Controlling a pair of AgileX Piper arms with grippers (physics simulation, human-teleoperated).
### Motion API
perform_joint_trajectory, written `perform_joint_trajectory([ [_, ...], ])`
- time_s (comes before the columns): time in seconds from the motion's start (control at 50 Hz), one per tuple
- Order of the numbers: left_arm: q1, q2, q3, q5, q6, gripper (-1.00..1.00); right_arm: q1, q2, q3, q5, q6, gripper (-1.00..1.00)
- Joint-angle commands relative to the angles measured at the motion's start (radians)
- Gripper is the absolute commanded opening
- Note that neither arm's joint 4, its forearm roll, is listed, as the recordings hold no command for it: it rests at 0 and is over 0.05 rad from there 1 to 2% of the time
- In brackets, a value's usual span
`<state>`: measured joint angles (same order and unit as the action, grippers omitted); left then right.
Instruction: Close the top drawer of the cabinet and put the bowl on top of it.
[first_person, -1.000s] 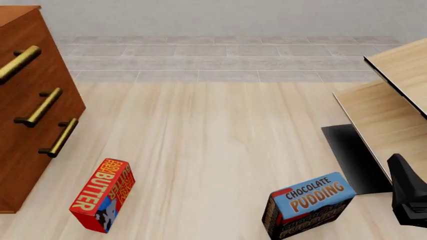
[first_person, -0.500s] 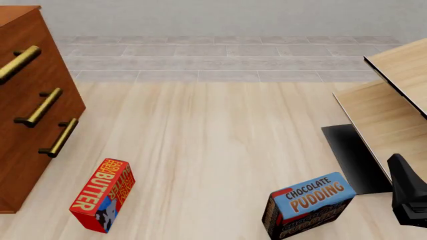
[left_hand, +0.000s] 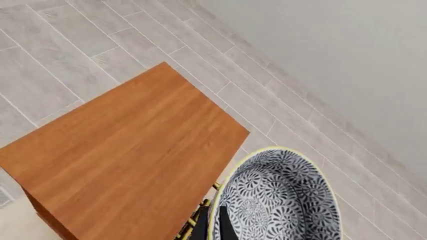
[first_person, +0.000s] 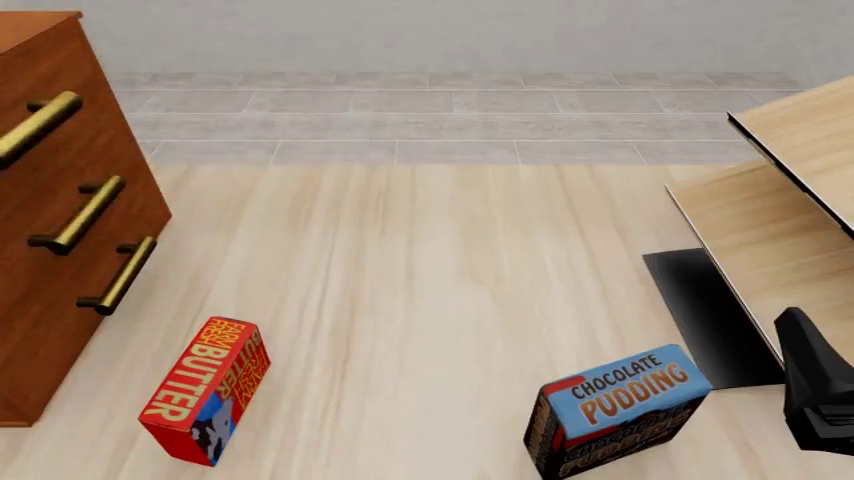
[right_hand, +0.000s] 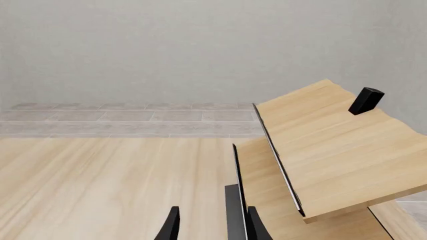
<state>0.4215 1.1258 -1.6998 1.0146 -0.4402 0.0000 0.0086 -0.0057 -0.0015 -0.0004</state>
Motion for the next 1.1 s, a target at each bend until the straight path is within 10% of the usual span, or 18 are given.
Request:
perform_joint_trajectory([
  [0.02, 0.070, 0.033, -0.016, -0.017, -0.003, -1.00, 0.000, -0.002, 0.001, 0.000, 0.000, 1.00],
  [1.1, 0.229, 0.111, 0.163, -0.223, -0.010, -1.00, 0.000, -0.001, 0.001, 0.000, 0.000, 1.00],
])
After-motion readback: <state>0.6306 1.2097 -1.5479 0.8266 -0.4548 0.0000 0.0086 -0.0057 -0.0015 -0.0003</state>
